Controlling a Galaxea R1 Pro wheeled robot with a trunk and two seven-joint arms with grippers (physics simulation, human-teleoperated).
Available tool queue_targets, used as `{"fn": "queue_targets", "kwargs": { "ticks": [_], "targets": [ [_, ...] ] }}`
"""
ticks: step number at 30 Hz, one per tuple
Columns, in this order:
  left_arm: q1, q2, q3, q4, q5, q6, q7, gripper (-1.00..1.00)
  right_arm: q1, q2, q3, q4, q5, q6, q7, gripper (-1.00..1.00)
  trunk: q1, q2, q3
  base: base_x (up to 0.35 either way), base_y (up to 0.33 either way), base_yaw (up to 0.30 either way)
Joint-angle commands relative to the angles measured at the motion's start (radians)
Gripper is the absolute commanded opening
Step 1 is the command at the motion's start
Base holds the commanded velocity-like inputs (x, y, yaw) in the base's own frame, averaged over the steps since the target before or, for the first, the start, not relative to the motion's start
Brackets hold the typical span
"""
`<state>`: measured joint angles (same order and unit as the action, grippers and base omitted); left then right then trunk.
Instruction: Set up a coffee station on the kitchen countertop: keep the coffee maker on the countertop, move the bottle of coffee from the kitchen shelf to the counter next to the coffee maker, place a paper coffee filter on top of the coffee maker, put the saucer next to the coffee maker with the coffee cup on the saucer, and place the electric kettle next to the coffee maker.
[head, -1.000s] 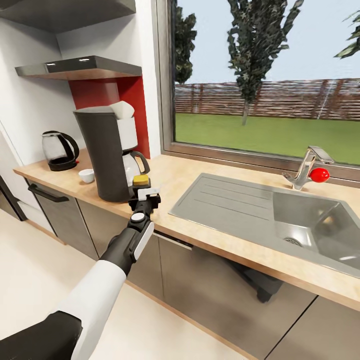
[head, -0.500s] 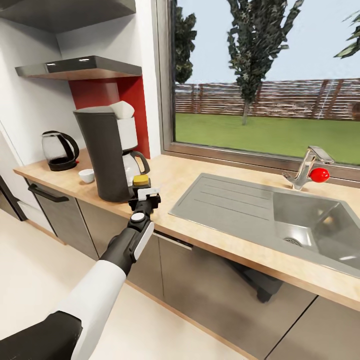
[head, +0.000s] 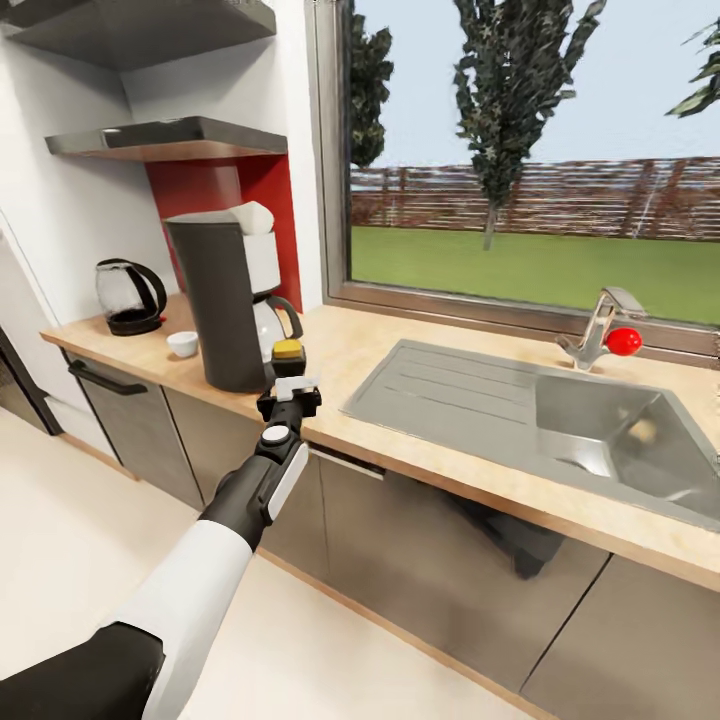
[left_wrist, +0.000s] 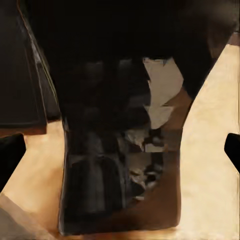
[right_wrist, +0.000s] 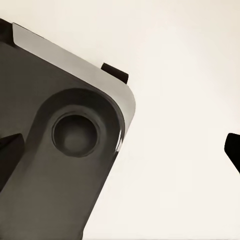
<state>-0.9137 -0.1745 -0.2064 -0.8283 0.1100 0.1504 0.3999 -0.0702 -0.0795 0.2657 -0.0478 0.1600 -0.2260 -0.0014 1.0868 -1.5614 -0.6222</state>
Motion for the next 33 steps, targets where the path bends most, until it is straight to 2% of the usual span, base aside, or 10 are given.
{"fn": "queue_targets", "kwargs": {
  "ticks": [1,15,27,29,32,33],
  "targets": [
    [-0.001,0.000,-0.002,-0.001,0.010,0.003,0.007,1.00,0.000,0.000,-0.003,0.000,0.011,-0.003,0.000,1.00,0.000,-0.001,-0.001,-0.180,0.000,0.000],
    [0.000,0.000,-0.002,0.003,0.012,0.001,0.005,1.00,0.000,0.000,-0.003,0.000,0.011,-0.003,0.000,1.00,0.000,-0.001,-0.001,-0.182,0.000,0.000],
    [0.006,0.000,-0.004,-0.010,0.017,-0.015,-0.012,1.00,0.000,0.000,0.000,0.000,0.012,-0.004,0.001,1.00,0.000,-0.001,-0.001,-0.025,0.000,0.000],
    [0.008,0.000,-0.005,-0.017,0.017,-0.015,-0.063,1.00,0.000,0.000,0.000,0.000,0.012,-0.004,0.001,1.00,0.000,-0.001,-0.001,0.000,0.000,0.000],
    [0.043,0.000,-0.005,-0.041,0.017,-0.015,-0.186,1.00,0.000,0.000,0.000,0.000,0.012,-0.004,0.001,1.00,0.000,-0.001,-0.001,0.000,0.000,0.000],
    [0.052,0.000,-0.005,-0.051,0.017,-0.015,-0.210,1.00,0.000,0.000,0.000,0.000,0.012,-0.004,0.001,1.00,0.000,-0.001,-0.001,0.000,0.000,0.000]
  ]
}}
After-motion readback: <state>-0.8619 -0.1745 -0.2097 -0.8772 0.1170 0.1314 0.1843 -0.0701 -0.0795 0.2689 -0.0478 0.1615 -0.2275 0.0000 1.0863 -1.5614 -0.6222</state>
